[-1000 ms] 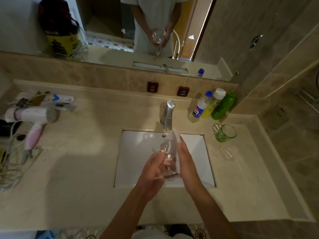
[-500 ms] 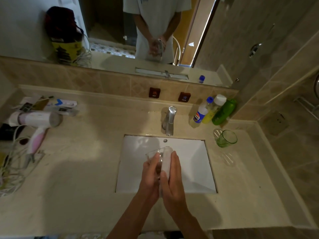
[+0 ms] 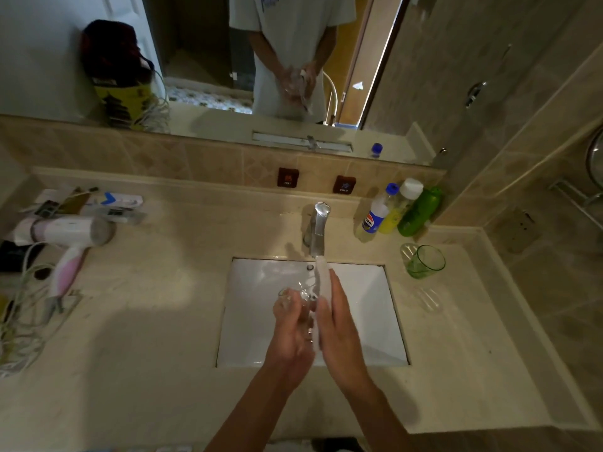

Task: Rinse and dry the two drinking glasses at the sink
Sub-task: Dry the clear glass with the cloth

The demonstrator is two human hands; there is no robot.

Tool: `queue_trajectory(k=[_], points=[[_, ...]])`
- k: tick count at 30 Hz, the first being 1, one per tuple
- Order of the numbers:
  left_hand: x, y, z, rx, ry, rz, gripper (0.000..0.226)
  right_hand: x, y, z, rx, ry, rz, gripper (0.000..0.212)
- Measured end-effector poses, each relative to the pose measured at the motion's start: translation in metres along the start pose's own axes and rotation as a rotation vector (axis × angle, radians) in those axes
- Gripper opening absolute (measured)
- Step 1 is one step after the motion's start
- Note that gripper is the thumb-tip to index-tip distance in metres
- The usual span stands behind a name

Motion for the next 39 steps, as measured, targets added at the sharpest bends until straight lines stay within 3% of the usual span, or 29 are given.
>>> queue_trajectory(k=[5, 9, 12, 15, 17, 21, 23, 24, 26, 30, 35, 38, 39], points=[[0.013, 0.004, -0.011, 0.094, 0.09, 0.026, 0.086, -0.031, 0.022, 0.015, 0.05, 0.028, -0.131, 0.063], [0.009, 0.006, -0.004, 0.185, 0.066, 0.033, 0.069, -0.023, 0.014, 0.0, 0.128, 0.081, -0.091, 0.051], [0.006, 0.003, 0.007, 0.171, -0.035, -0.023, 0.06, 0.005, 0.017, -0.012, 0.192, 0.082, 0.102, 0.045], [0.002, 0.0, 0.014, 0.082, -0.105, -0.054, 0.068, 0.03, 0.019, -0.027, 0.284, 0.067, 0.271, 0.034], [-0.001, -0.003, 0.02, 0.069, -0.154, -0.074, 0.071, 0.035, 0.014, -0.034, 0.262, 0.06, 0.21, 0.035], [-0.003, -0.006, 0.028, 0.123, -0.137, -0.06, 0.057, 0.013, 0.018, -0.027, 0.095, 0.056, 0.102, 0.06], [0.002, -0.01, 0.018, 0.112, -0.061, -0.007, 0.086, -0.003, 0.017, -0.019, -0.018, 0.057, 0.032, 0.068], [0.005, -0.011, 0.012, 0.093, -0.023, -0.007, 0.091, -0.011, 0.015, -0.014, -0.045, 0.054, -0.016, 0.069], [0.008, -0.009, 0.007, 0.077, 0.018, -0.003, 0.077, -0.027, 0.013, -0.005, -0.097, 0.058, -0.099, 0.064], [0.012, -0.01, 0.007, 0.087, -0.015, -0.05, 0.101, -0.03, 0.014, -0.009, -0.06, 0.098, -0.145, 0.058], [0.0, -0.002, 0.031, 0.035, -0.225, -0.037, 0.086, 0.003, 0.009, -0.037, 0.171, 0.078, 0.053, 0.047], [-0.011, 0.002, 0.042, 0.029, -0.37, -0.038, 0.047, 0.018, -0.002, -0.047, 0.282, -0.013, 0.045, 0.04], [-0.012, 0.001, 0.042, 0.024, -0.387, -0.044, 0.044, 0.02, -0.002, -0.046, 0.288, -0.032, 0.035, 0.042]])
Point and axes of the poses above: each hand's wrist, its own x-axis towards the middle knuckle, its own z-axis out of the palm, y = z × x, the point moved 8 cm from there along x, towards the middle knuckle, and after that the axes turned 3 degrees about -z, right-handed, at the moved point
